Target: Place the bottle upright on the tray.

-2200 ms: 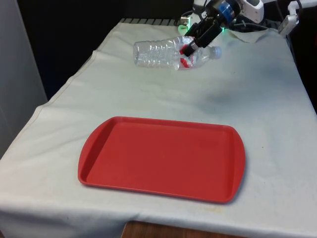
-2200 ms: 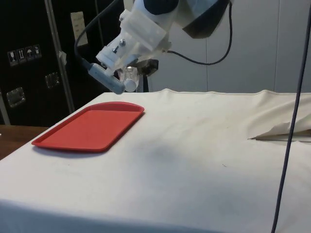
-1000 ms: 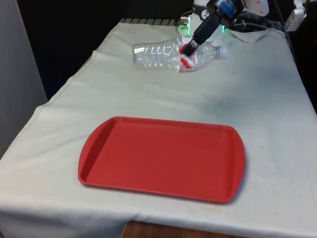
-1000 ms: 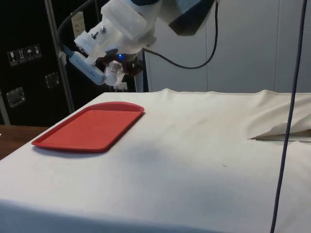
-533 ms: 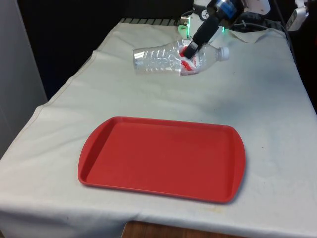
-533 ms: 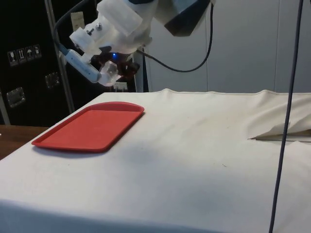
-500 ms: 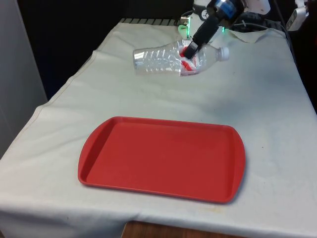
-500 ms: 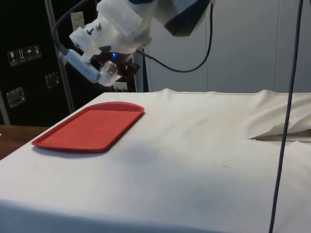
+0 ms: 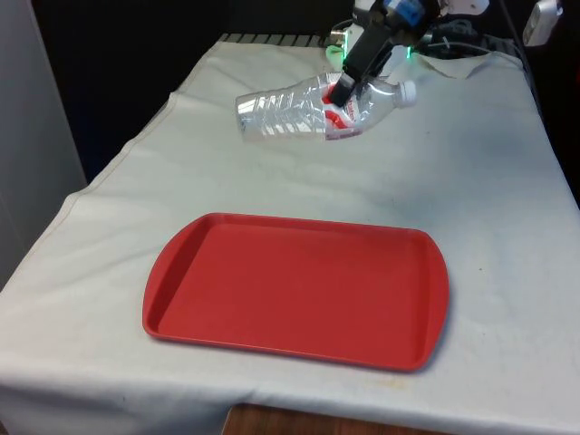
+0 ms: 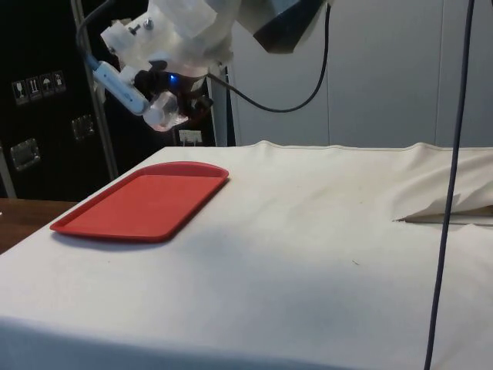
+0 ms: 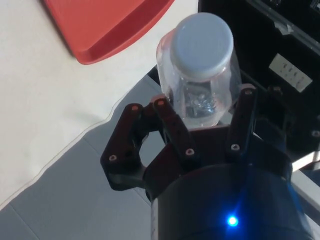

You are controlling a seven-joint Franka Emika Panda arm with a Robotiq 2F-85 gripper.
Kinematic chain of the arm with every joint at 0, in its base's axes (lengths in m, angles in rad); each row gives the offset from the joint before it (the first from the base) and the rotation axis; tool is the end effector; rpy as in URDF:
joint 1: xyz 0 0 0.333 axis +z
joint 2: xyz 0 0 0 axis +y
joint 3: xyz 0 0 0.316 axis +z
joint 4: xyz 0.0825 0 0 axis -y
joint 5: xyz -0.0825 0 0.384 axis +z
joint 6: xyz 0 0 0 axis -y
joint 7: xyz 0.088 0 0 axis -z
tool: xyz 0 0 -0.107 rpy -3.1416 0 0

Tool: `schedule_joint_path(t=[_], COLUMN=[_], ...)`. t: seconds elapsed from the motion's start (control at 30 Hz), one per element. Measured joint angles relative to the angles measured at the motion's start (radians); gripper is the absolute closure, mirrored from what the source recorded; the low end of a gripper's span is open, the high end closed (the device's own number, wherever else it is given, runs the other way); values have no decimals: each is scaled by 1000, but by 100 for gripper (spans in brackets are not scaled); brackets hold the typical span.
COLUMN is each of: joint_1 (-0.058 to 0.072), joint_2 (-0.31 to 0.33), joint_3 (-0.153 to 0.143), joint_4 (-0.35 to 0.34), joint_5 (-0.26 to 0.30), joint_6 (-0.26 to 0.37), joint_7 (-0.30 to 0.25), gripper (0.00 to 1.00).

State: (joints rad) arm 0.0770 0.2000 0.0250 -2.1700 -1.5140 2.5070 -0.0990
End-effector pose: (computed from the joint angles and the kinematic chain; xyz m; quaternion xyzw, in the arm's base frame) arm 0.5636 0.0650 0.3098 0.6702 0.5938 0.0516 0.4422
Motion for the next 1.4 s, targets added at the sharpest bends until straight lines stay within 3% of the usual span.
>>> schedule_joint_path(t=[0.8, 1.4], joint_1=[-5, -13], joint_2=[12, 75], joint_3=[-52, -90], joint_4=[12, 79], joint_5=[62, 146], joint_6=[134, 257], joint_7=[35, 34], gripper=[86, 86])
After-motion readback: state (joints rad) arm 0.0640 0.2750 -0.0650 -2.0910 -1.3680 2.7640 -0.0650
